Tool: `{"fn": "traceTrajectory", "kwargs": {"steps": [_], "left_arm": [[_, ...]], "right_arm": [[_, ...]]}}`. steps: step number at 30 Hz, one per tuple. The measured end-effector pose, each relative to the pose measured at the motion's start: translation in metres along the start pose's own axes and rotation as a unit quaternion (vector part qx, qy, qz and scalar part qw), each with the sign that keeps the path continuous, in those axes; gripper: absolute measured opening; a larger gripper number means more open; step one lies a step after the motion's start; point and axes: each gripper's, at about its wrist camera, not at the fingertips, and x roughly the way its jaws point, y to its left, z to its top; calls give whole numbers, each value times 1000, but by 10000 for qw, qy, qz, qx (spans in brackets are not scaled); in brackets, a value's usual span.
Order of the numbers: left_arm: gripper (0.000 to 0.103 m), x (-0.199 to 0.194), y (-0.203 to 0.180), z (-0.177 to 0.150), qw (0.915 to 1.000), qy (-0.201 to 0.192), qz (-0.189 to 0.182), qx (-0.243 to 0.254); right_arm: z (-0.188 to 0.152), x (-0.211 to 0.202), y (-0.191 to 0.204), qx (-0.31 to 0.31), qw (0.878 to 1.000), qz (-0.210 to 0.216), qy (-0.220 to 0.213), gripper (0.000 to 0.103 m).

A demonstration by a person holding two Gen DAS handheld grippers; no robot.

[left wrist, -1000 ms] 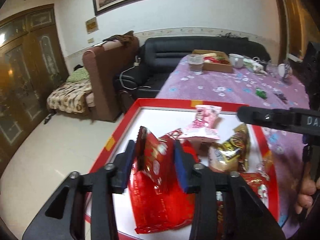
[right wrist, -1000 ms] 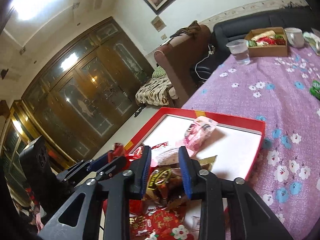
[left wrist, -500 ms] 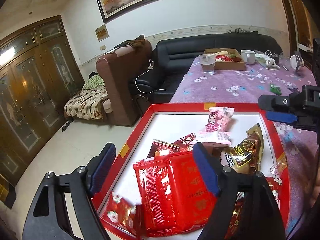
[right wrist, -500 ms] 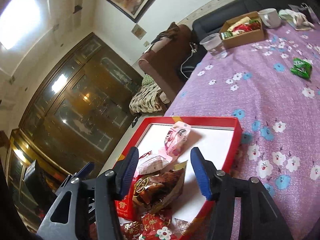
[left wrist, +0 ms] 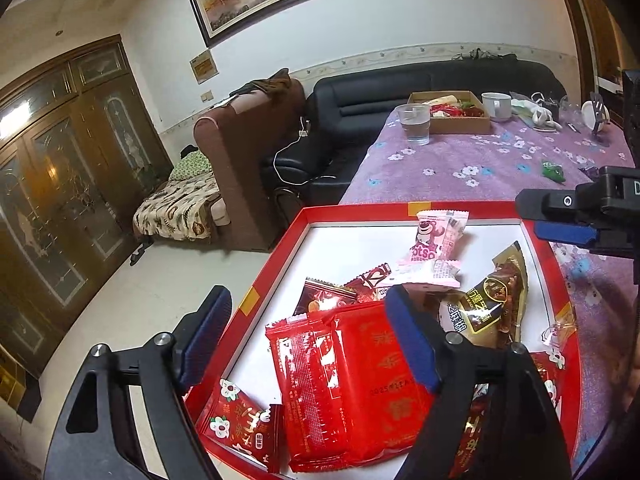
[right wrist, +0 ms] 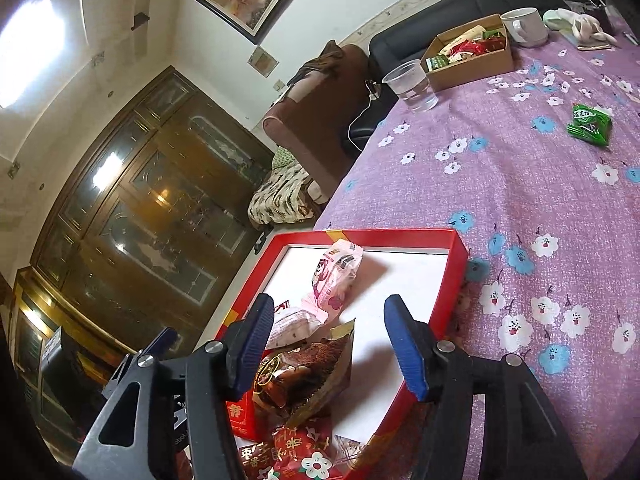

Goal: Organize snacks
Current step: 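Move both tools back over the table toward the green and dark packets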

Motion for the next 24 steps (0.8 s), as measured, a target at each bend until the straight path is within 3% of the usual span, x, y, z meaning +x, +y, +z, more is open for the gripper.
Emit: {"fn": "traceTrajectory", "kwargs": {"steps": [11, 15, 17, 20, 24], "left_arm": [[80, 2, -4, 2, 9999, 25, -26, 97], [80, -5, -12, 21, 9991, -222, -148, 324], [80, -8, -20, 34, 9979, -375, -234, 474], [83, -16, -37, 54, 9940, -648, -414, 774], [85, -15, -71, 79, 9866, -857, -776, 1154]], "right_arm": [[-2, 0, 0, 31, 10000, -8, 36, 59], [4, -4, -8, 207, 9996, 84, 187, 59], [20, -23, -17, 226, 9997, 9, 4, 59], [52, -58, -42, 225, 9980, -410, -430, 65], [103, -100, -98, 278, 9853, -1528, -717, 73]]}}
